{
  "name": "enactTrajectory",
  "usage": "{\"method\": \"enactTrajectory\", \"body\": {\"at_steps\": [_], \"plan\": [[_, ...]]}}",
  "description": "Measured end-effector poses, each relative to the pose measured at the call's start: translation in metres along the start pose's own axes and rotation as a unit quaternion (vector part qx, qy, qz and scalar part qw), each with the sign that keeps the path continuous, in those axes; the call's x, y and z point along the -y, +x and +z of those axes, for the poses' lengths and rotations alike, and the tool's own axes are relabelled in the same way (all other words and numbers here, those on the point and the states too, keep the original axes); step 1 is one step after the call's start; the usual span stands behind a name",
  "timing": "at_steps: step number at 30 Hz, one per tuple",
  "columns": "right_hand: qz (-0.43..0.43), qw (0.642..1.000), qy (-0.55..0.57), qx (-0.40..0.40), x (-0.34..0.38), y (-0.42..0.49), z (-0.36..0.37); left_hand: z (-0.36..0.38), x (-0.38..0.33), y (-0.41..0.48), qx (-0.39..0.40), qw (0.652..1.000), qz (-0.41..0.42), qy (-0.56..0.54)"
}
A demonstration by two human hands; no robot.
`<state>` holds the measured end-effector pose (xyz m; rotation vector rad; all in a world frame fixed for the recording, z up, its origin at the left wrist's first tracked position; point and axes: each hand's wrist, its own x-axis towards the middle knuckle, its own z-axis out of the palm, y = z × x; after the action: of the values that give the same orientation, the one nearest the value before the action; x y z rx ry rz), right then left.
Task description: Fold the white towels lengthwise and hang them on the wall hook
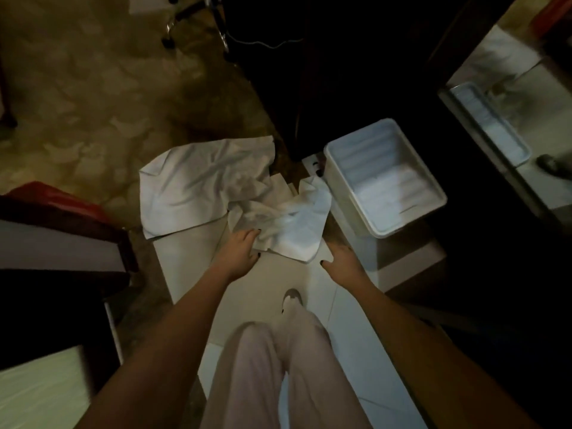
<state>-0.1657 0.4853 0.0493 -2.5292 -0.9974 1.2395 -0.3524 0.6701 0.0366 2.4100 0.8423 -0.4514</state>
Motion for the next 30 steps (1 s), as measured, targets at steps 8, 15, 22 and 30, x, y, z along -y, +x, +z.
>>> {"method": "enactTrajectory", "body": {"at_steps": [8, 15, 22, 30], "plan": [[0.038, 0.993, 0.112, -0.019, -0.074, 0.2, 0.077, 0.124, 0.058, 0.2, 0.052, 0.998, 0.042, 0.009], [0.154, 0.963, 0.218, -0.043, -0.158, 0.365, 0.193, 0.245, 0.092, 0.364, 0.067, 0.983, 0.165, 0.052], [0.263, 0.9, 0.312, -0.152, -0.196, 0.434, 0.299, 0.322, 0.095, 0.46, 0.128, 0.923, 0.311, 0.189], [0.234, 0.889, 0.364, -0.151, -0.211, 0.442, 0.294, 0.322, 0.044, 0.49, 0.139, 0.918, 0.342, 0.143]]}}
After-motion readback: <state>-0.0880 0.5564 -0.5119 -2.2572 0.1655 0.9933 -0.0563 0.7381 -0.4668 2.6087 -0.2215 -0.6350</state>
